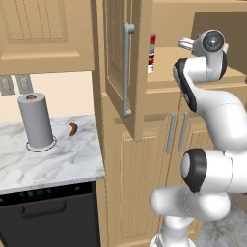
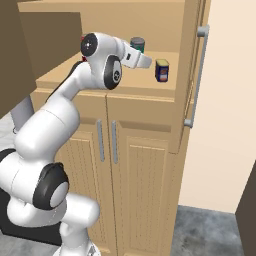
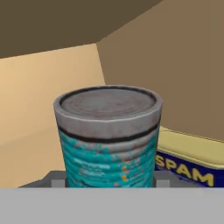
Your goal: Stack two cans on top of the other two cans in the cabinet.
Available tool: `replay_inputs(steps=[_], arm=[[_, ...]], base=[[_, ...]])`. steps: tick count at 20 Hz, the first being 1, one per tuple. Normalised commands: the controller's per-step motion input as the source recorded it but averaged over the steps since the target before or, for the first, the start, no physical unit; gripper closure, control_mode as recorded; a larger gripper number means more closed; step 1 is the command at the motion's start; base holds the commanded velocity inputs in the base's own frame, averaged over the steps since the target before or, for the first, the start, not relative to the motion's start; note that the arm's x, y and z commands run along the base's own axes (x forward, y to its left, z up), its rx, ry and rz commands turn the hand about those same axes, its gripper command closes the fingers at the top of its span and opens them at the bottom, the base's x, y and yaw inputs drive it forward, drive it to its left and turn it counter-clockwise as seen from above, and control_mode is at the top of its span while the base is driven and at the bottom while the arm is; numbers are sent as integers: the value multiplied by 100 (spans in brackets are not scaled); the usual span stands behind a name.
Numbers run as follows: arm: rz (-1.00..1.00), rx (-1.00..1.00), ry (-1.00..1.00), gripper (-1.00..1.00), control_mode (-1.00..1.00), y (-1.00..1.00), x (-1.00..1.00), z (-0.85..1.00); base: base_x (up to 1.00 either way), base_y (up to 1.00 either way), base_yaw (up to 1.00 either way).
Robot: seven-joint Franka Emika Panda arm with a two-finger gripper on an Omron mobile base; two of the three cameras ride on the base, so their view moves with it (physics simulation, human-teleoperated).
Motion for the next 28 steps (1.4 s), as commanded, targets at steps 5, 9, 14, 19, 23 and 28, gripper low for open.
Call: replay_inputs(steps=[5,9,14,19,23,28], arm=[[0,-4,0,100,-100,-3,-7,20],[0,-3,0,100,-100,-12,-5,3],[0,-4,0,100,-100,-11,0,16],[0,-4,0,100,-100,-21,0,6],[0,-2,4,100,-100,-29,0,-1],[0,0,2,100,-100,-31,0,-4]], base=[[0,0,0],[0,0,0],[0,0,0],[0,0,0],[0,0,0],[0,0,0]])
